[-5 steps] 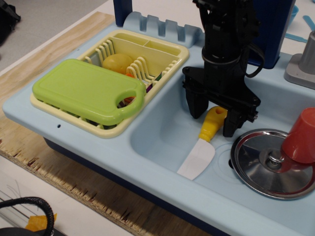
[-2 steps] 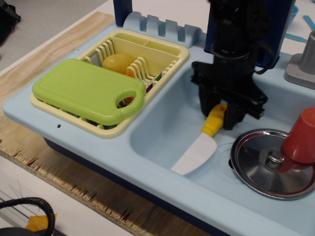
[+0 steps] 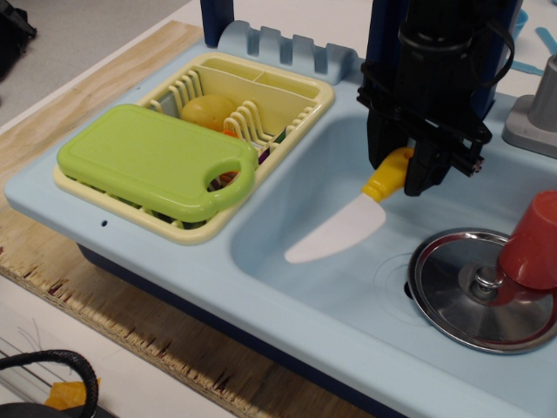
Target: Put knife on cutting board
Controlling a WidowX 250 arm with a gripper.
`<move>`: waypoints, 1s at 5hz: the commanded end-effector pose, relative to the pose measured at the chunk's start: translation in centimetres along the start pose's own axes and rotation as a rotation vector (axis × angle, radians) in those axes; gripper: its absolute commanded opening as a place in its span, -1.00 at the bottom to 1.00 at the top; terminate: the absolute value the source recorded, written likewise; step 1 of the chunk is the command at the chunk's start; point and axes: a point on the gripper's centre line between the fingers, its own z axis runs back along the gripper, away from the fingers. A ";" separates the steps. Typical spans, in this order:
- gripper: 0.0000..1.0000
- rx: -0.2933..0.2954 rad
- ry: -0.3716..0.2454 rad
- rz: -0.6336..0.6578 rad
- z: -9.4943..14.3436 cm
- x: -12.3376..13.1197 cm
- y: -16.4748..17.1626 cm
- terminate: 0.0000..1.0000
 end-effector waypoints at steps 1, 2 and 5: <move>-1.00 0.014 -0.020 -0.066 4.4 -0.9 1.7 -1.00; -1.00 0.022 -0.011 -0.071 5.1 -2.4 2.7 -1.00; -1.00 0.087 -0.051 -0.004 5.7 -6.7 6.5 -1.00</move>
